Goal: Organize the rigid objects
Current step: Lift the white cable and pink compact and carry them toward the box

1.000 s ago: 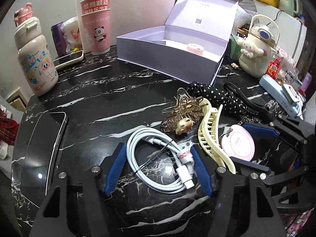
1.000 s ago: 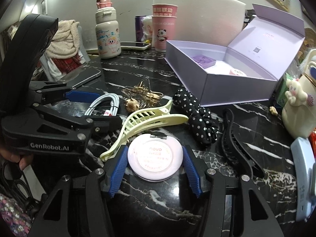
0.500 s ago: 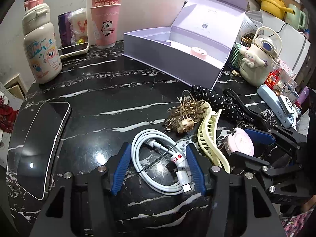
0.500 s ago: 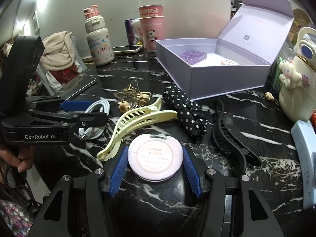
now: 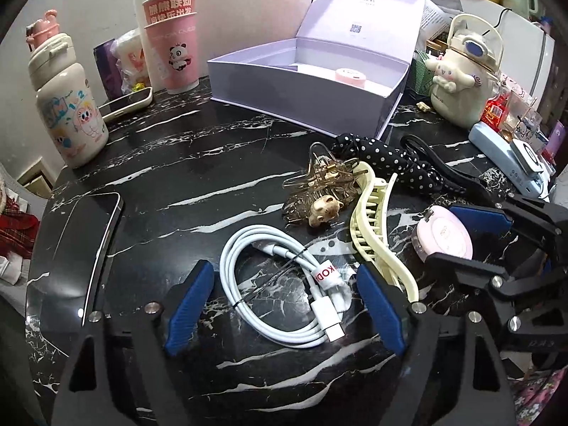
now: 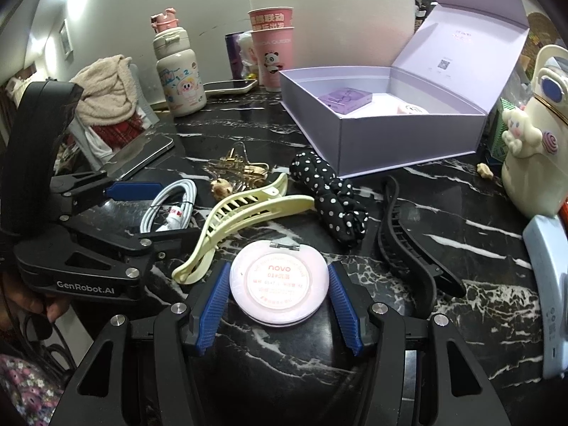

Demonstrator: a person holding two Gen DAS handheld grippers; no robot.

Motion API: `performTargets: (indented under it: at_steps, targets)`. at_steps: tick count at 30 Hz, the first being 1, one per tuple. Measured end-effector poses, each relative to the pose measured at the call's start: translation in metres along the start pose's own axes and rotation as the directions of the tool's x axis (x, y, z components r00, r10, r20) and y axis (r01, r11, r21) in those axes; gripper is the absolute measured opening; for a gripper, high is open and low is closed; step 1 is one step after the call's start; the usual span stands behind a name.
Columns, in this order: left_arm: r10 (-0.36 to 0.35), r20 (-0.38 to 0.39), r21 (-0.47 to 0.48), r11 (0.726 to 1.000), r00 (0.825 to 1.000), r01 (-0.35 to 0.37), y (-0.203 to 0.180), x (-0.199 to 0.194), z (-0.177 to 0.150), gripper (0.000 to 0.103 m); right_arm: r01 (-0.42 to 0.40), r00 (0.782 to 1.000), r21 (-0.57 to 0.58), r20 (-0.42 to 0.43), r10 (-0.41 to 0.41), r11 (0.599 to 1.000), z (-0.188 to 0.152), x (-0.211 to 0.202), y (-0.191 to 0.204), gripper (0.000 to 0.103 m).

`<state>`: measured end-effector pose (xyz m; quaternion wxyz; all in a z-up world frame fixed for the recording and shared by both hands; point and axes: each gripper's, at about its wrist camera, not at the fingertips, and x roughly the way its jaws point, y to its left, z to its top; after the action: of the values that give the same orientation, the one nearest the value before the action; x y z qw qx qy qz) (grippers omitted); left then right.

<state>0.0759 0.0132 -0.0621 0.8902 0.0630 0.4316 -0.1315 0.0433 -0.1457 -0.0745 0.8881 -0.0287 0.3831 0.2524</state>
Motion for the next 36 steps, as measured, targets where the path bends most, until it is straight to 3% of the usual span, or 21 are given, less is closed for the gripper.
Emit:
performTargets:
  at_steps: [5,22,29,36]
  targets:
    - [-0.03,0.01,0.014,0.999,1.0,0.03,-0.001,-0.004,0.0,0.066,-0.015,1.0,0.001,0.012,0.015,1.0,0.0,0.0,-0.004,0.056]
    - [-0.048,0.016,-0.039,0.998,0.999,0.049,0.008,-0.018,0.004,0.052,-0.034,0.998,-0.008,0.044,0.034,0.999,0.006,-0.008,-0.007,0.056]
    - [-0.058,0.042,-0.025,0.998,0.997,0.06,0.004,-0.027,0.014,0.051,-0.034,0.997,-0.011,0.071,0.034,0.999,0.012,-0.016,-0.009,0.056]
    - [0.005,-0.01,-0.019,1.0,1.0,-0.005,0.0,-0.013,0.015,0.052,-0.024,0.996,-0.004,0.082,0.025,1.0,0.014,-0.02,-0.01,0.056]
